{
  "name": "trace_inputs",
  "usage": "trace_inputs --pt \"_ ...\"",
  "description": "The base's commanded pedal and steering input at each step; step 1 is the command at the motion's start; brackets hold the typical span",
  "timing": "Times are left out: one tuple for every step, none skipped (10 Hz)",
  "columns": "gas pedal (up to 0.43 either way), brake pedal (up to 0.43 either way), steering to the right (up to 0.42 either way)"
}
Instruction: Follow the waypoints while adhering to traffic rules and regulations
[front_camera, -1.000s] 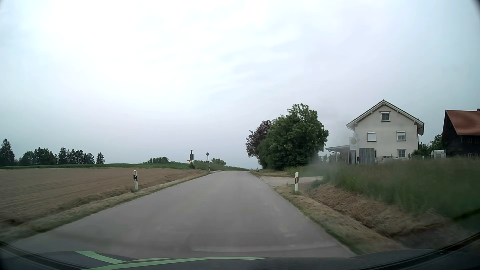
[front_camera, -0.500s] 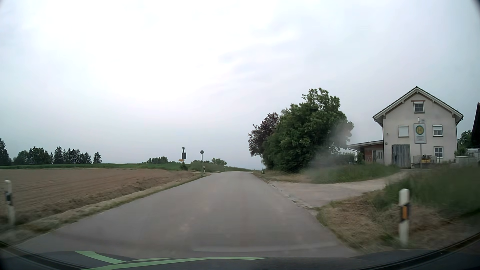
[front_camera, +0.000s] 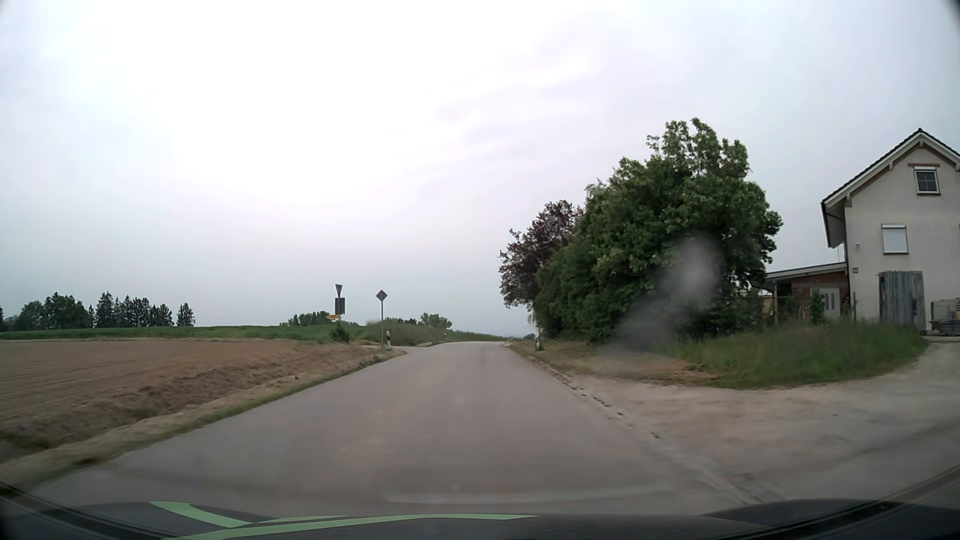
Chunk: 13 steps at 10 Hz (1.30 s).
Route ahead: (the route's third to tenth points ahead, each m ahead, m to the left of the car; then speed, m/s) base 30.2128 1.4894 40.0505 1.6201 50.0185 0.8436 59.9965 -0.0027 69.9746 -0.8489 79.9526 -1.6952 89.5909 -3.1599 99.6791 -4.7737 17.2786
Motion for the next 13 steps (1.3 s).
trace_inputs --pt "0.15 0.0 0.002" --pt "0.15 0.0 0.001" --pt "0.15 0.0 0.001" --pt "0.138 0.0 0.001" --pt "0.138 0.0 0.001" --pt "0.138 0.0 0.001" --pt "0.13 0.0 0.001" --pt "0.118 0.0 0.0" --pt "0.118 0.0 0.0" --pt "0.098 0.0 0.0" --pt "0.079 0.0 0.0" --pt "0.079 0.0 0.0" --pt "0.079 0.0 0.0"
